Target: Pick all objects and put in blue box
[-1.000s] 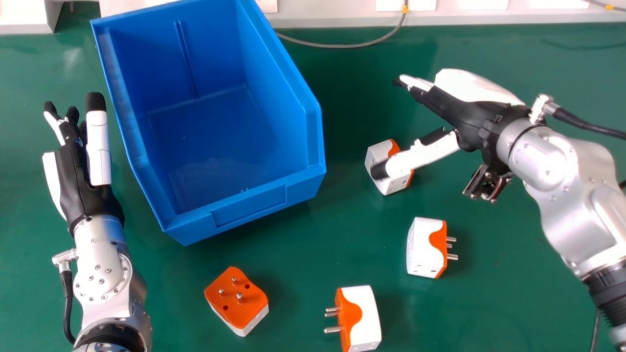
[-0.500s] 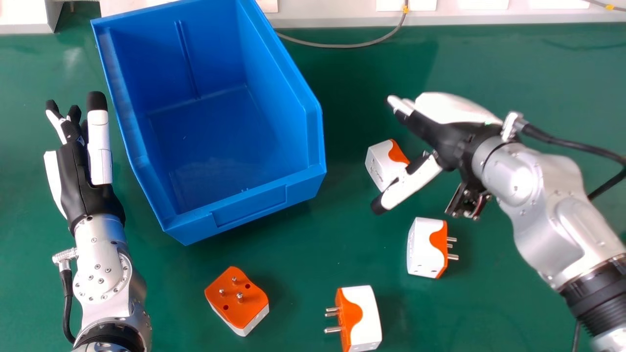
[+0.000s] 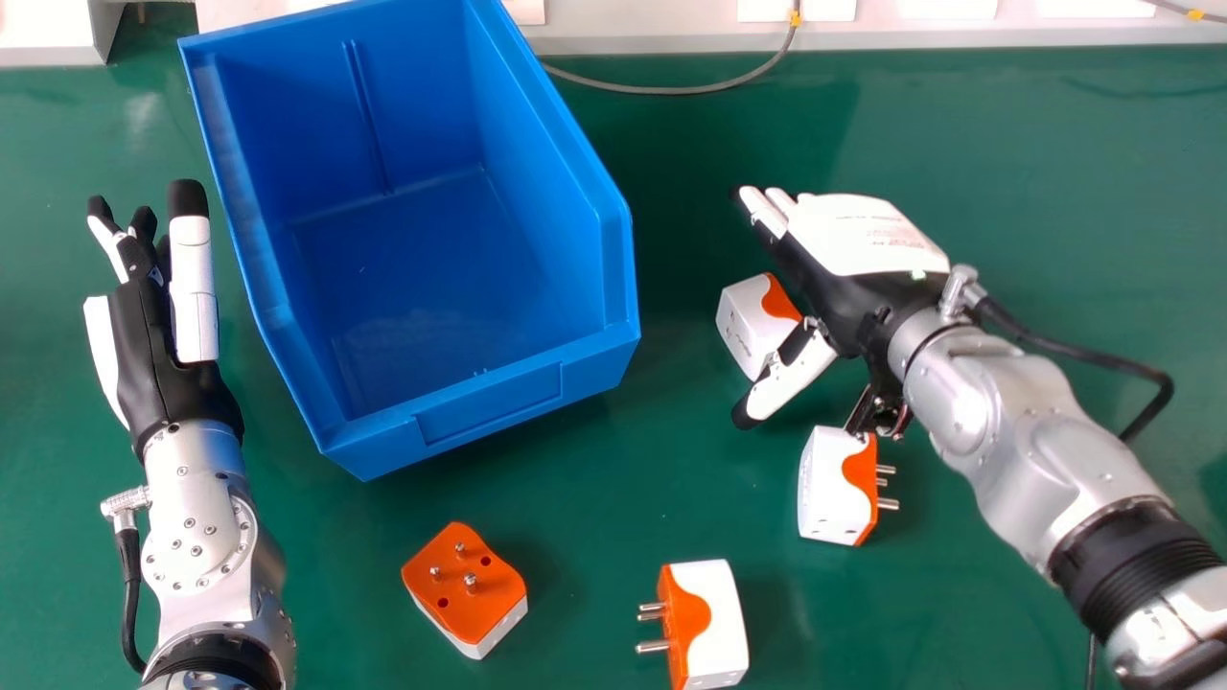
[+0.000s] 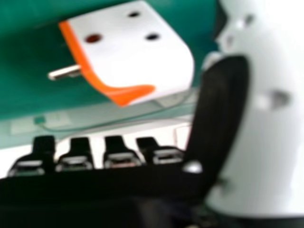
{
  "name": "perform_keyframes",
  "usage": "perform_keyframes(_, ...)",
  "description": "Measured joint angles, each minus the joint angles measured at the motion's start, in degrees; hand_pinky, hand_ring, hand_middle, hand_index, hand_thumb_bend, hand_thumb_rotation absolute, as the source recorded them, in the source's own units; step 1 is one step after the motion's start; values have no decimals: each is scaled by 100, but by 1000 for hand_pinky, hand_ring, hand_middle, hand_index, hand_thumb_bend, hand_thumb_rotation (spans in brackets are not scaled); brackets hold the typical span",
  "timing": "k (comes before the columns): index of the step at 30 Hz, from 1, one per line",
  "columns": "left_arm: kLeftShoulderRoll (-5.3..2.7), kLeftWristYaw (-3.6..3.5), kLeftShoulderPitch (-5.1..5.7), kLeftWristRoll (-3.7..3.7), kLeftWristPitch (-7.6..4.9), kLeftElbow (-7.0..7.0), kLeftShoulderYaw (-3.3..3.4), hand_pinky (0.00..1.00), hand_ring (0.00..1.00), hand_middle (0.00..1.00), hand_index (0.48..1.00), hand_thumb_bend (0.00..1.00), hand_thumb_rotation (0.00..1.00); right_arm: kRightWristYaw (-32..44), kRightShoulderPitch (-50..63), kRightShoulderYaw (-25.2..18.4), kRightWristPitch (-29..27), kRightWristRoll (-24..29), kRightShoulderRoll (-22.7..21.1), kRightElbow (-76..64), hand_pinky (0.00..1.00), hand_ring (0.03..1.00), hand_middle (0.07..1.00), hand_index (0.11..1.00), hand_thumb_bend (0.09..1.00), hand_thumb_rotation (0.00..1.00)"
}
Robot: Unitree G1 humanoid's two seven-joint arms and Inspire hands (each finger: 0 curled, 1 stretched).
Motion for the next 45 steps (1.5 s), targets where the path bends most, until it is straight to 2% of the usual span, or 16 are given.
perform_keyframes(9,-2,1,1,-3,-10,-3,2,937,976,993,988,1000,901,-2023,-358,322,-744,-353,342,1628,971,1000,1000,961,1000,244)
perform_keyframes(12,-4,-30,1,-3,-13,-5,2,936,976,994,989,1000,901,-2335,-434,377,-975,-364,363,1972,969,1000,1000,950,1000,239)
perform_keyframes(18,-4,-24,2,-3,-15,-9,2,936,976,994,989,1000,902,-2495,-601,485,-1114,-375,411,2313,966,1000,1000,946,1000,242)
perform_keyframes(24,-5,-18,3,-1,-17,-17,-2,934,976,994,989,1000,902,-2192,-721,549,-1051,-354,446,2356,977,1000,1000,940,999,232)
perform_keyframes(32,-6,-20,3,-3,-30,-39,0,937,976,994,989,1000,903,-650,-1157,568,-898,-137,450,2405,996,1000,1000,945,963,206)
perform_keyframes(36,-8,-37,4,-5,-42,-44,4,939,977,994,989,1000,903,-121,-1324,616,-694,-121,507,2404,999,1000,1000,949,946,184)
perform_keyframes(45,-11,-49,4,-15,-48,-51,22,941,980,995,988,1000,901,54,-1349,632,-617,54,545,2353,1000,1000,1000,958,915,136)
